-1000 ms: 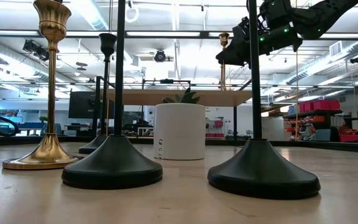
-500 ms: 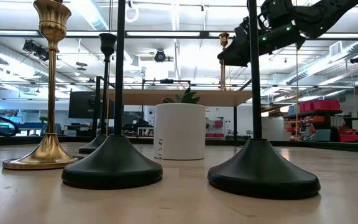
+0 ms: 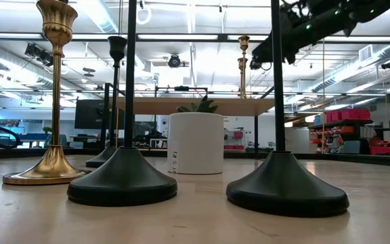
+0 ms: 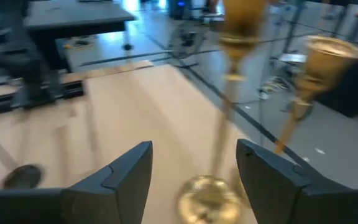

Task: Pick & Place candle stick holders
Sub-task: Put the right black candle holder on the shelf

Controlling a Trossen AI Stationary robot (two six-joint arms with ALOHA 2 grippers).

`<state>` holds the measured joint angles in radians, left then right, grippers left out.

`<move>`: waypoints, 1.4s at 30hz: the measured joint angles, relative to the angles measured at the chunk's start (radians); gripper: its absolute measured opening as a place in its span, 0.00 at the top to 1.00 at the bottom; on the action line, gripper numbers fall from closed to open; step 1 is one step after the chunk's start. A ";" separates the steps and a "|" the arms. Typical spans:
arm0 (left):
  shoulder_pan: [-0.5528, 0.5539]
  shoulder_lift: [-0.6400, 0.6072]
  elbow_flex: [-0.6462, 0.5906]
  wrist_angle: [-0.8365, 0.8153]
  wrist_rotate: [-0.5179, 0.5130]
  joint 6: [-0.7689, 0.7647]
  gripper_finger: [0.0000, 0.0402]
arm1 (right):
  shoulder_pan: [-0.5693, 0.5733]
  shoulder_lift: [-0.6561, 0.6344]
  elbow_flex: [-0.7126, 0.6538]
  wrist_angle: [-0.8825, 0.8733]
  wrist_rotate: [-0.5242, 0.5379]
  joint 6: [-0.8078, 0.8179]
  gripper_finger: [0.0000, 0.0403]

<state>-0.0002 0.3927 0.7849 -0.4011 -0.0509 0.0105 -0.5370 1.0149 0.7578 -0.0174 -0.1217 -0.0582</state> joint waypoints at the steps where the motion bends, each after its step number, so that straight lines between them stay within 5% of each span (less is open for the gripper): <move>1: 0.000 0.000 0.000 0.000 0.000 0.000 0.91 | 0.019 -0.013 0.000 -0.014 0.000 0.000 0.42; 32: 0.000 0.000 0.000 0.000 0.000 -0.026 0.91 | 0.769 -0.042 0.000 -0.143 0.003 0.203 0.42; 42: 0.000 0.000 0.000 0.000 0.000 -0.027 0.91 | 0.975 0.087 -0.001 -0.025 0.176 0.262 0.42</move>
<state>-0.0002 0.3927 0.7849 -0.4007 -0.0505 -0.0162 0.4378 1.1016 0.7570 -0.0419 0.0548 0.2041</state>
